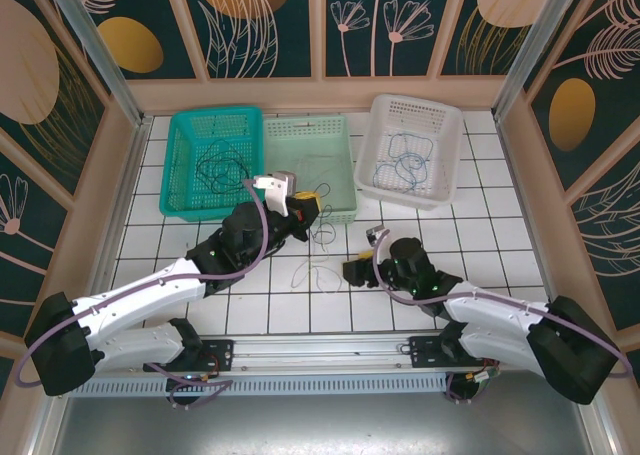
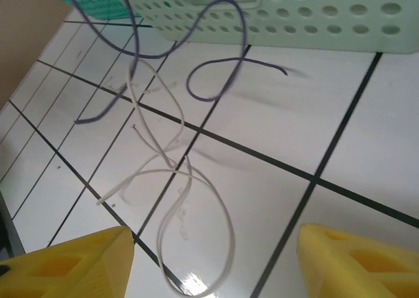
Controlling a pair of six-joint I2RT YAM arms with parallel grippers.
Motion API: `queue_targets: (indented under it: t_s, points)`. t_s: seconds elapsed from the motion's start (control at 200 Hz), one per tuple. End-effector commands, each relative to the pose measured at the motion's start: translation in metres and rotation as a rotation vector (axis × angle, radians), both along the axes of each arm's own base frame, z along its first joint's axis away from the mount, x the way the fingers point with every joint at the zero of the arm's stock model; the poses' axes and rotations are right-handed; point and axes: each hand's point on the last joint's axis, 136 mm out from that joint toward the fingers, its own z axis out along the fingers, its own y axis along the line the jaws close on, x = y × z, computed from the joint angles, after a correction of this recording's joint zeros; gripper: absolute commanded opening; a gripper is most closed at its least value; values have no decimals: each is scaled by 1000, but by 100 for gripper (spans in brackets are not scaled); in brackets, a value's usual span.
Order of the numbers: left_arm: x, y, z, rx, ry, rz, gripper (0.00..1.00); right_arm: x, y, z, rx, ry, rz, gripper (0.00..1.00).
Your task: Untangle the cables
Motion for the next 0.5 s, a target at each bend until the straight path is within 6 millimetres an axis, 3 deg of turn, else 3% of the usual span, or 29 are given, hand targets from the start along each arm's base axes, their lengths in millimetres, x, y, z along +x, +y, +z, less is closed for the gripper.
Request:
queue_targets:
  t_s: [0.0,0.495]
  points:
    - [1,-2,14,-34,-11,8,8,3,16,25,88,-85,42,68]
    - [0,-3,16,-55,-7,-4,8,1,59,20,80,-77,144,69]
